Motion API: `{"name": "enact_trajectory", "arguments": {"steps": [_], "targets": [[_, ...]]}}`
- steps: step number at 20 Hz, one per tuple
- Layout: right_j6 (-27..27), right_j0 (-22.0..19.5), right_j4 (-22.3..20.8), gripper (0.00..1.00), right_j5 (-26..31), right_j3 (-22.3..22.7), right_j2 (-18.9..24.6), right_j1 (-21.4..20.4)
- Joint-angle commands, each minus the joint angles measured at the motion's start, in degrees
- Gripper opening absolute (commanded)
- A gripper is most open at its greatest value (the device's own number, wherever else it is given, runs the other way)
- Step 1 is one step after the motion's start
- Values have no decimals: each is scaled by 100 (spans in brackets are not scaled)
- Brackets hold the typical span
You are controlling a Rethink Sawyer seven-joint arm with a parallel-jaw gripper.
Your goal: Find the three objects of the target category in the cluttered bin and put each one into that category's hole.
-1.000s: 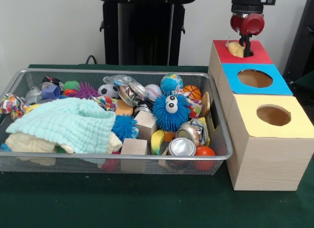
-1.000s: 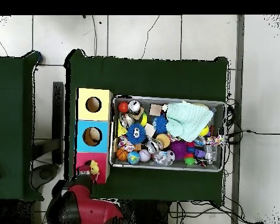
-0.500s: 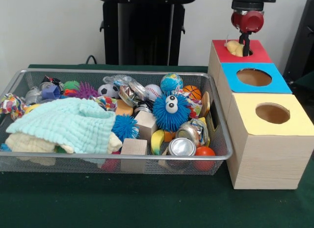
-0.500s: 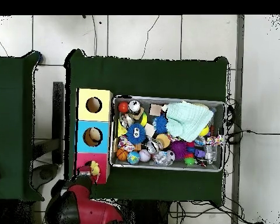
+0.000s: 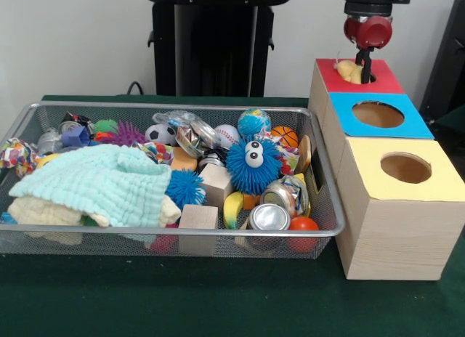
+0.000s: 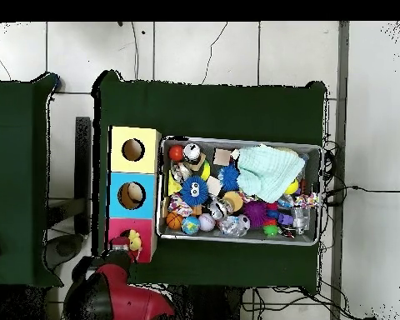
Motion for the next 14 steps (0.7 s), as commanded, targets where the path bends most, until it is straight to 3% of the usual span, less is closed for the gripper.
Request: {"name": "enact_trajectory", "arguments": {"steps": [1,2,3,14], "targets": [[1002,21,163,100,984,612,499,69],[953,146,219,100,988,589,387,68],[913,206,241,0,973,578,329,71],[1019,123,268,0,988,598,393,-25]]}}
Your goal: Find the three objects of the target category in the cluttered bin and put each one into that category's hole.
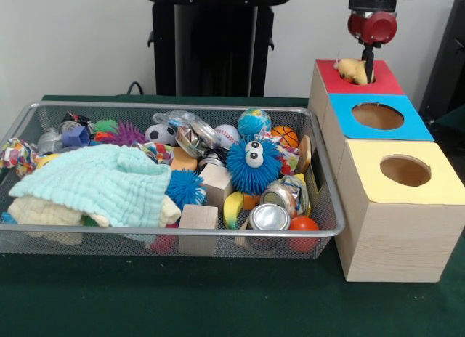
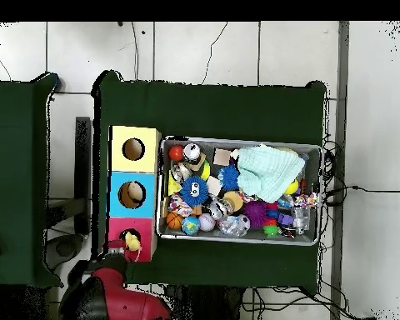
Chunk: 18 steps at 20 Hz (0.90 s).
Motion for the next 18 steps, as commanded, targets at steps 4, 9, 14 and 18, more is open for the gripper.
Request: {"name": "enact_trajectory", "arguments": {"steps": [4,9,14,18], "targets": [[1015,1,238,0,943,527,392,101],[1004,-2,237,0,906,511,388,142],[929,-38,142,0,758,504,342,274],[865,-25,68,0,509,456,250,516]]}}
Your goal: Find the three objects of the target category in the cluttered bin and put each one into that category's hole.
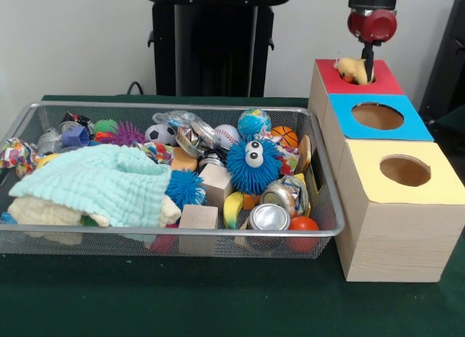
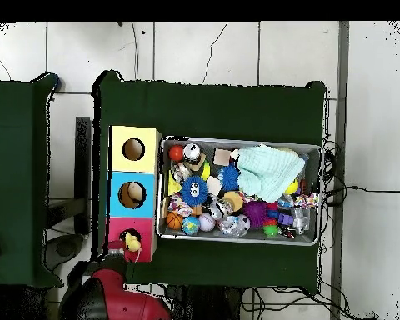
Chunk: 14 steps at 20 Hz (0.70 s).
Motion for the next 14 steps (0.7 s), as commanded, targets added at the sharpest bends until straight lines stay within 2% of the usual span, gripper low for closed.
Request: {"name": "enact_trajectory", "arguments": {"steps": [1,8,9,14], "targets": [[859,-52,39,0,458,416,242,607],[737,74,2,0,-85,246,20,1147],[858,-219,-364,0,-549,410,25,1441],[734,-283,-613,0,-1205,287,-164,1980]]}}
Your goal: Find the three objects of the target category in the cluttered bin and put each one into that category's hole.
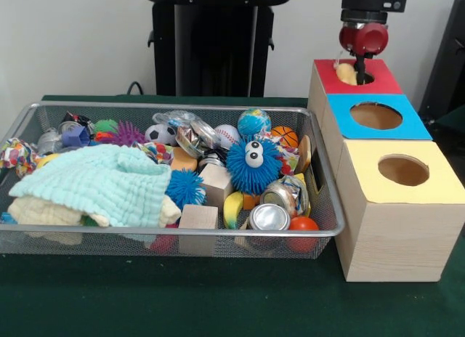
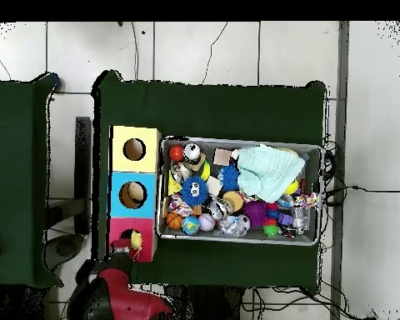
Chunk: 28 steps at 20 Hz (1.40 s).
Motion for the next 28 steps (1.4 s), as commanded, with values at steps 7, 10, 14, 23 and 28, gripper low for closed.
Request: {"name": "enact_trajectory", "arguments": {"steps": [7,10,14,23,28], "targets": [[717,-391,-630,0,-711,256,-132,1712],[759,-406,-687,0,-792,195,-98,1813],[802,-383,-709,0,-882,120,-76,1927],[1089,-590,-1224,0,-1476,-298,139,2583],[564,248,754,0,362,-173,74,1666]]}}
